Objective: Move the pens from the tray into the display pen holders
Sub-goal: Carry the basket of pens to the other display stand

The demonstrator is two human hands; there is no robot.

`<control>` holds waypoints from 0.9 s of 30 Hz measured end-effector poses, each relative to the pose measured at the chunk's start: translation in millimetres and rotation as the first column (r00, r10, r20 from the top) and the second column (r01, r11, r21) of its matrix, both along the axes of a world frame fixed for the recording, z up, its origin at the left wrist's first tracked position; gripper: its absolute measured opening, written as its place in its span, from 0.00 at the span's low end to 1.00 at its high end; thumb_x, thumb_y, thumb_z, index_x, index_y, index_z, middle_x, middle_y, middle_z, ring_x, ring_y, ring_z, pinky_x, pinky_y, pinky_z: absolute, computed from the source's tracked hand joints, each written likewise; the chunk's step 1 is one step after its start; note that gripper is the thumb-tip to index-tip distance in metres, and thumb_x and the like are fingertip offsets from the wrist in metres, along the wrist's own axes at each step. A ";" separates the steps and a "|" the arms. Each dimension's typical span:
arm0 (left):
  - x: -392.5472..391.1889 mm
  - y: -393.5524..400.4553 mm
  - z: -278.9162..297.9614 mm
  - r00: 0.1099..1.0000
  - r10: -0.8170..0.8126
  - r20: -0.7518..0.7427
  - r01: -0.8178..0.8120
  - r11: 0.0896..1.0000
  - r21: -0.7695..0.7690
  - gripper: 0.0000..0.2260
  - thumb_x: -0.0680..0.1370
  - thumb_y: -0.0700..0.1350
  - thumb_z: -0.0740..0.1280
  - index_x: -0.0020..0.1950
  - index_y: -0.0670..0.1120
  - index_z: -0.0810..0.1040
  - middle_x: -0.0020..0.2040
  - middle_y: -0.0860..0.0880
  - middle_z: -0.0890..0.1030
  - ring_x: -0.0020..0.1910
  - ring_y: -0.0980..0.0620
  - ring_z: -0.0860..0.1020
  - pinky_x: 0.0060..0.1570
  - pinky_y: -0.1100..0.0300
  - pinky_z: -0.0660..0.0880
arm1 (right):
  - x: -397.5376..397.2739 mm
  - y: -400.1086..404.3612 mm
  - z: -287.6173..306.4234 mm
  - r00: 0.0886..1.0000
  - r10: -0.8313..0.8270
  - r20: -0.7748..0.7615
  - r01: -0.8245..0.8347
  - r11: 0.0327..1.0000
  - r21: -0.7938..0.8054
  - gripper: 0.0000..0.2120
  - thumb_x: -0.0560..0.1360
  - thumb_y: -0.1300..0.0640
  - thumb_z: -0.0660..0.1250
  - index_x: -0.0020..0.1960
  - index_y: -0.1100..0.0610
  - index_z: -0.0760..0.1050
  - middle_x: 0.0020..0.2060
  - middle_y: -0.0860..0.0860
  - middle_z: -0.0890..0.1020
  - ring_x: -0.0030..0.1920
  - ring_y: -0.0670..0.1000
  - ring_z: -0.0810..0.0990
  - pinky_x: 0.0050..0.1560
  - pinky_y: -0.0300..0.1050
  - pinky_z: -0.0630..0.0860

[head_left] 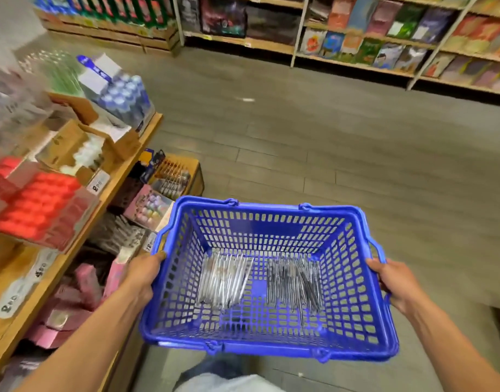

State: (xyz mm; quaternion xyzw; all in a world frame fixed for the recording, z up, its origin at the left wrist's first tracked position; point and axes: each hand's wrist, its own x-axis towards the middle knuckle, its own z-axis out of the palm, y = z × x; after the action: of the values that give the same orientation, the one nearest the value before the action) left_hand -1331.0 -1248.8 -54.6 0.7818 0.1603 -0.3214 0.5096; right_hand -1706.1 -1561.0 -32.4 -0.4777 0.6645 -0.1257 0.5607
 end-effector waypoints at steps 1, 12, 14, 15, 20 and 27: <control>13.9 -13.1 -5.2 1.000 0.008 -0.012 -0.008 1.000 0.004 0.09 0.77 0.40 0.69 0.38 0.40 0.75 0.19 0.49 0.76 0.16 0.52 0.74 0.17 0.58 0.73 | 15.7 -14.2 -2.5 1.000 0.012 -0.004 -0.012 1.000 0.003 0.07 0.77 0.59 0.67 0.48 0.64 0.79 0.35 0.62 0.85 0.28 0.56 0.82 0.32 0.49 0.80; 128.3 -123.0 -24.1 0.966 0.146 -0.215 -0.147 0.989 0.010 0.10 0.79 0.46 0.67 0.46 0.38 0.79 0.35 0.38 0.84 0.31 0.41 0.82 0.31 0.46 0.80 | 175.5 -184.1 -5.5 0.985 0.155 -0.076 -0.156 0.988 -0.003 0.08 0.77 0.58 0.67 0.50 0.63 0.78 0.35 0.60 0.85 0.31 0.57 0.84 0.30 0.49 0.80; 138.0 -137.2 -28.5 0.961 0.229 -0.158 -0.228 0.973 0.020 0.09 0.79 0.43 0.68 0.42 0.39 0.77 0.26 0.43 0.82 0.22 0.45 0.80 0.21 0.53 0.76 | 208.0 -216.3 -9.6 0.972 0.218 -0.084 -0.218 0.976 0.010 0.08 0.77 0.57 0.68 0.51 0.62 0.78 0.36 0.59 0.85 0.33 0.57 0.85 0.31 0.49 0.80; 140.5 -143.3 -30.8 0.953 0.271 -0.134 -0.270 0.963 0.024 0.09 0.78 0.42 0.68 0.40 0.40 0.76 0.23 0.46 0.80 0.19 0.48 0.78 0.18 0.56 0.74 | 225.5 -232.2 -12.9 0.962 0.257 -0.095 -0.257 0.966 0.014 0.08 0.77 0.57 0.68 0.51 0.62 0.78 0.36 0.59 0.85 0.33 0.57 0.85 0.32 0.49 0.80; 137.5 -159.1 -48.1 0.861 0.480 -0.168 -0.487 0.873 -0.003 0.07 0.78 0.41 0.67 0.44 0.38 0.78 0.30 0.41 0.83 0.24 0.44 0.81 0.24 0.49 0.78 | 334.5 -303.8 -34.0 0.832 0.537 -0.140 -0.536 0.843 0.049 0.08 0.77 0.56 0.68 0.48 0.61 0.79 0.36 0.57 0.86 0.33 0.56 0.85 0.30 0.46 0.80; 91.7 -172.7 -98.9 0.606 0.777 -0.170 -0.784 0.619 0.039 0.07 0.80 0.41 0.65 0.51 0.40 0.80 0.38 0.41 0.84 0.33 0.44 0.82 0.36 0.46 0.82 | 508.1 -345.2 -81.1 0.488 0.862 -0.137 -0.857 0.503 0.109 0.08 0.75 0.58 0.69 0.46 0.64 0.79 0.38 0.58 0.85 0.36 0.57 0.83 0.44 0.55 0.81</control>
State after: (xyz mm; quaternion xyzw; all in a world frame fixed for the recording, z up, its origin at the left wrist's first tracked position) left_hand -1239.3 -1421.5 -153.5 0.5931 0.5214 -0.1356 0.5983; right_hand -1198.0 -1906.2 -113.5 -0.7469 0.3853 0.2210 0.4948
